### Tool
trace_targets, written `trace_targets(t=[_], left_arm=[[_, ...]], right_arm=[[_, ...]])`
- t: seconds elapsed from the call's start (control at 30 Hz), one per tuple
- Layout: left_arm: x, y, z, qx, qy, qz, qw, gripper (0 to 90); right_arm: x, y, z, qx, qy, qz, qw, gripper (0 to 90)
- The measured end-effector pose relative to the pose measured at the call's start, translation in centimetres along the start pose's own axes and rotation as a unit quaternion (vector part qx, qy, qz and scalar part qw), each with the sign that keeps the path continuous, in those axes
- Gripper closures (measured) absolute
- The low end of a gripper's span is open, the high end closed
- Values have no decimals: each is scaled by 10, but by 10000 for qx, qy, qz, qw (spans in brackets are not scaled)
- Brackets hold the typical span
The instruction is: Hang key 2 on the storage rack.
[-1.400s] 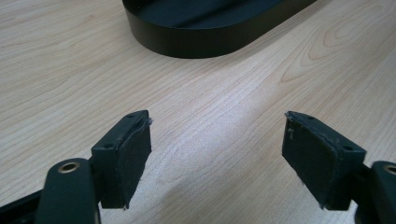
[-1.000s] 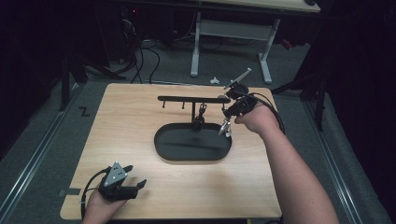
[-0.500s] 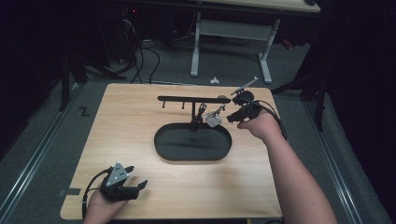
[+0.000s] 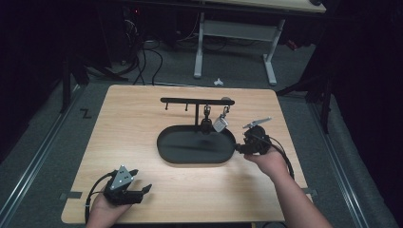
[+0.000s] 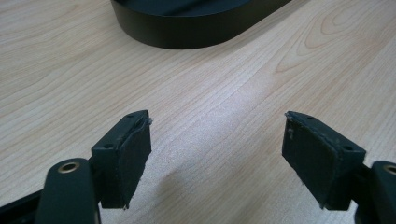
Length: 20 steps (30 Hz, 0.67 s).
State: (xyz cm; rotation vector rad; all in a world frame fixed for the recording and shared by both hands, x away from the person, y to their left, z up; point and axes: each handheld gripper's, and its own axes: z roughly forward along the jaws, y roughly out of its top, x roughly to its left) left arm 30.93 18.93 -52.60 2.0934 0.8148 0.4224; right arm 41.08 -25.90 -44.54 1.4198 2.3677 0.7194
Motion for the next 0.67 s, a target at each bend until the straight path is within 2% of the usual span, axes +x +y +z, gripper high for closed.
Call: trace_targets(t=[0.07,0.13,0.17,0.3,0.4,0.47,0.5,0.57,0.6,0.67], left_arm=[[0,0,0,14,3,15,10000,245],[0,0,1,12,6,0,10000,245],[1,0,1,12,11,-2,10000,244],[1,0,1,21,10,-6,10000,244],[1,-1,2,24,12,-24,10000,244],[1,0,2,27,15,-23,10000,244],[1,0,2,21,10,-22,10000,244],[0,1,2,6,5,-2,10000,244],[0,2,2,6,1,20,10000,244],[1,2,3,-2,-5,9,10000,243]], right_arm=[[0,-19,2,-263,-16,124,9996,452],[0,-31,2,-447,-97,200,9988,448],[0,-43,2,-626,-109,317,9975,446],[4,-72,3,-970,-129,524,9938,418],[10,-97,4,-1293,-218,627,9894,412],[13,-109,4,-1559,-331,665,9850,411],[15,-120,4,-1754,-429,683,9812,416],[13,-125,4,-1674,-391,660,9829,401],[12,-125,1,-1717,-416,640,9822,398],[6,-127,-5,-1903,-580,705,9775,399]])
